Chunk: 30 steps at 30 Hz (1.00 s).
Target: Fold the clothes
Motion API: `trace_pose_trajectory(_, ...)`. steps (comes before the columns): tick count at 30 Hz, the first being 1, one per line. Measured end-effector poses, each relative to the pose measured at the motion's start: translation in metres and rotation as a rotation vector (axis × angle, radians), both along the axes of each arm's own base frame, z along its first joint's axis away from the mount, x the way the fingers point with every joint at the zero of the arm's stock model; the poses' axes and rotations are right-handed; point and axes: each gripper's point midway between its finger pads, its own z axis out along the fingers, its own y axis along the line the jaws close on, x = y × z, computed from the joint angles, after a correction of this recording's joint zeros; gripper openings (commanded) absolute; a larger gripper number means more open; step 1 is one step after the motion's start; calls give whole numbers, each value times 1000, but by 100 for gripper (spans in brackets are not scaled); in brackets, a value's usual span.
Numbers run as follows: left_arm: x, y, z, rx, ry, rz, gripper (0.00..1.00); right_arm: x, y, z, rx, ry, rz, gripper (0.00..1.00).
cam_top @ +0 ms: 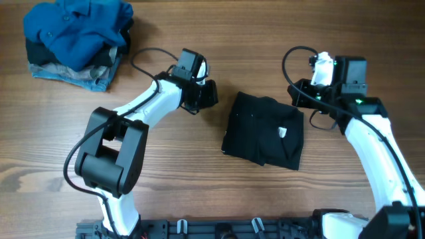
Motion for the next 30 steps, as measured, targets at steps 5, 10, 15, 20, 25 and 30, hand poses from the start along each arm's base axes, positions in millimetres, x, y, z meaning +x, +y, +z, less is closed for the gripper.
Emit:
trace_pose_trajectory(5,1,-9,28,-14,-11,-105,24,9,-1,-46,-17,95,7,9)
trace_pose_trajectory(10,-35,-27,41,-98,109,-203,29,-3,-2,-103,2,291,-33,4)
trace_pose_trajectory(15,-89,-38,37,-62,275,-283,32,-43,-2,-124,23,516,-89,4)
trace_pose_trajectory(20,-131,-48,35,-12,375,-354,33,-81,-3,-127,30,709,-162,4)
trace_pose_trajectory(25,-150,-57,28,29,396,-376,4,-73,-11,-118,-9,651,-198,4)
trace_pose_trajectory(30,-155,-54,2,78,433,-252,4,-59,-20,-84,-46,502,-224,5)
